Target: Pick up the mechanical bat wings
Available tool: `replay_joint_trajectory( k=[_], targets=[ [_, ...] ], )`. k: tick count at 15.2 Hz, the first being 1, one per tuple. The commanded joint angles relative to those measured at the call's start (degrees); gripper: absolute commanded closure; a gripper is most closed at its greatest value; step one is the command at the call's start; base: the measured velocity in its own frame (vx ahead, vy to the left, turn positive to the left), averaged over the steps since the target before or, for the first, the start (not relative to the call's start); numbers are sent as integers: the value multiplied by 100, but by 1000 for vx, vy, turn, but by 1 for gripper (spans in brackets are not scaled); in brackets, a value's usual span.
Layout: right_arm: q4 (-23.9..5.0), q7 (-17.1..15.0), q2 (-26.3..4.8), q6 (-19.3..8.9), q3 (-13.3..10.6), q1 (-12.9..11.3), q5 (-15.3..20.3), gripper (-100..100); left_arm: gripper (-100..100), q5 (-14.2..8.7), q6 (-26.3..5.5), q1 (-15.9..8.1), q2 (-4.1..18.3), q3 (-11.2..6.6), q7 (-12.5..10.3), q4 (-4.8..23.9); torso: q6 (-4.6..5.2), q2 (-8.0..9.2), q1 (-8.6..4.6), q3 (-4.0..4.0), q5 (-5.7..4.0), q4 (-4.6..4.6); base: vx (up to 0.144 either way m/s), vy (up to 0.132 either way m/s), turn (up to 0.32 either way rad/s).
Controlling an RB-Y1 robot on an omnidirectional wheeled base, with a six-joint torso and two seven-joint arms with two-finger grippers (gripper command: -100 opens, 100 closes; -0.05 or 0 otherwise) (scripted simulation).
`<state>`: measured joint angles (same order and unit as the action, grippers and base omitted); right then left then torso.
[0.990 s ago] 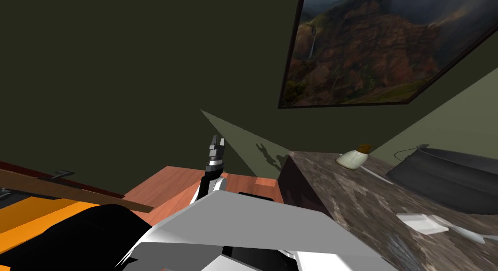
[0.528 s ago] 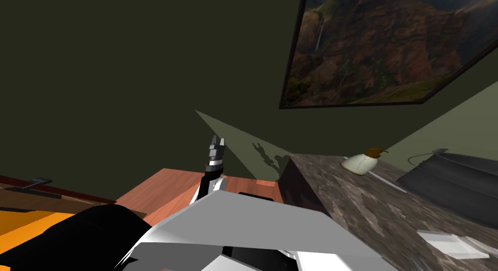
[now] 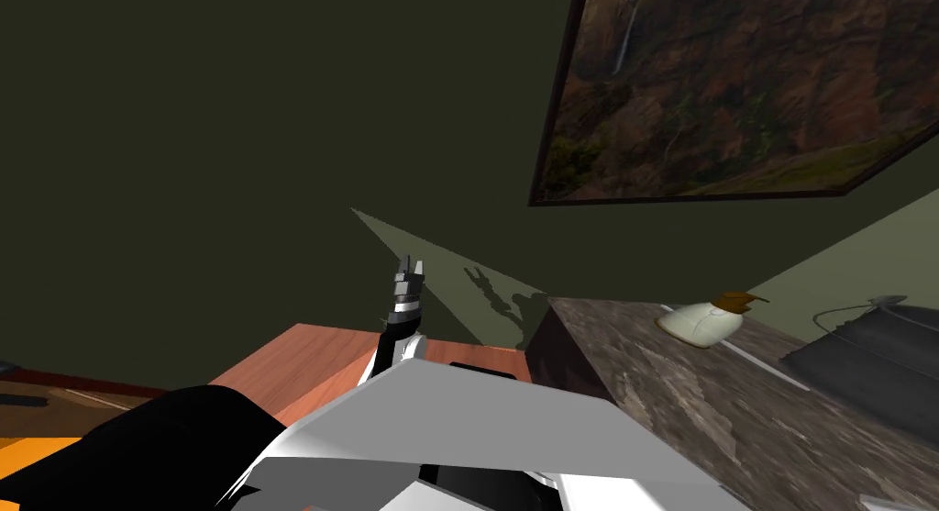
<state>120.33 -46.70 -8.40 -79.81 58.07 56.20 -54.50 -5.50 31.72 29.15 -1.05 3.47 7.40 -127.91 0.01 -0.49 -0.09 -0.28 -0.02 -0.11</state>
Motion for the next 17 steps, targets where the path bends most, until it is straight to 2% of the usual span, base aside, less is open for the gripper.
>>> replay_joint_trajectory(
  k=[1, 2, 4, 5, 6, 7, 8, 9, 10, 11, 14, 15, 16, 17],
  targets=[
    [-104, -45, 47, -256, 105, 40, -14, -100, 0, 0, 0, 0, 0, 0, 0, 0, 0, 0, 0, 0, 0, 0, 128, -23, -26],
    [-226, -119, 91, -394, 249, 92, -41, -100, 0, 0, 0, 0, 0, 0, 0, 0, -1, -2, 1, -1, 0, 0, 161, -15, -31],
    [-226, -119, 91, -527, 249, 92, -41, -100, 0, 0, 0, 0, 0, 0, 0, 0, -1, -14, 2, -8, 1, -3, 143, -26, -19],
    [-344, -183, 132, -686, 373, 136, -58, -100, 0, 0, 0, 0, 0, 0, 0, 0, -3, -8, 1, -5, 0, -2, 118, -42, -20],
    [-344, -183, 132, -768, 373, 136, -58, -100, 0, 0, 0, 0, 0, 0, 0, 0, -1, -5, -4, -3, 0, -1, 123, -38, -20],
    [-344, -183, 132, -768, 373, 136, -58, -100, 0, 0, 0, 0, 0, 0, 0, 0, -2, -3, -5, -2, -1, -1, 85, -15, -5],
    [-453, -237, 169, -979, 477, 173, -67, -100, 0, 0, 0, 0, 0, 0, 0, 0, -2, 5, 1, 2, 0, 0, 102, -17, -22],
    [-453, -237, 169, -979, 477, 173, -67, -100, 0, 0, 0, 0, 0, 0, 0, 0, -1, 5, 3, 3, 0, 1, 111, -22, -26],
    [-551, -281, 203, -1156, 564, 202, -71, -100, 0, 0, 0, 0, 0, 0, 0, 0, -1, 5, 2, 2, 0, 1, 115, -36, -31],
    [-551, -281, 203, -1156, 564, 202, -71, -100, 0, 0, 0, 0, 0, 0, 0, 0, -1, 3, -1, 2, 0, 1, 113, -39, -25],
    [-743, -358, 286, -1479, 715, 250, -66, -100, 0, 0, 0, 0, 0, 0, 0, 0, -1, -4, 0, -2, 0, -1, 135, -27, -31],
    [-668, -340, 250, -1362, 663, 229, -66, -100, 0, 0, 0, 0, 0, 0, 0, 0, -2, -7, -1, -4, 0, -2, 84, -16, -10],
    [-860, -279, 251, -1246, 584, 139, 20, -100, 0, 0, 0, 0, 0, 0, 0, 0, -3, 3, 1, 0, 0, 0, 20, -4, -8],
    [-902, -260, 253, -1206, 561, 116, 42, -100, 0, 0, 0, -1, 0, 0, 0, 0, -3, 21, 5, 10, 0, 4, -13, 4, -16]
  ],
)
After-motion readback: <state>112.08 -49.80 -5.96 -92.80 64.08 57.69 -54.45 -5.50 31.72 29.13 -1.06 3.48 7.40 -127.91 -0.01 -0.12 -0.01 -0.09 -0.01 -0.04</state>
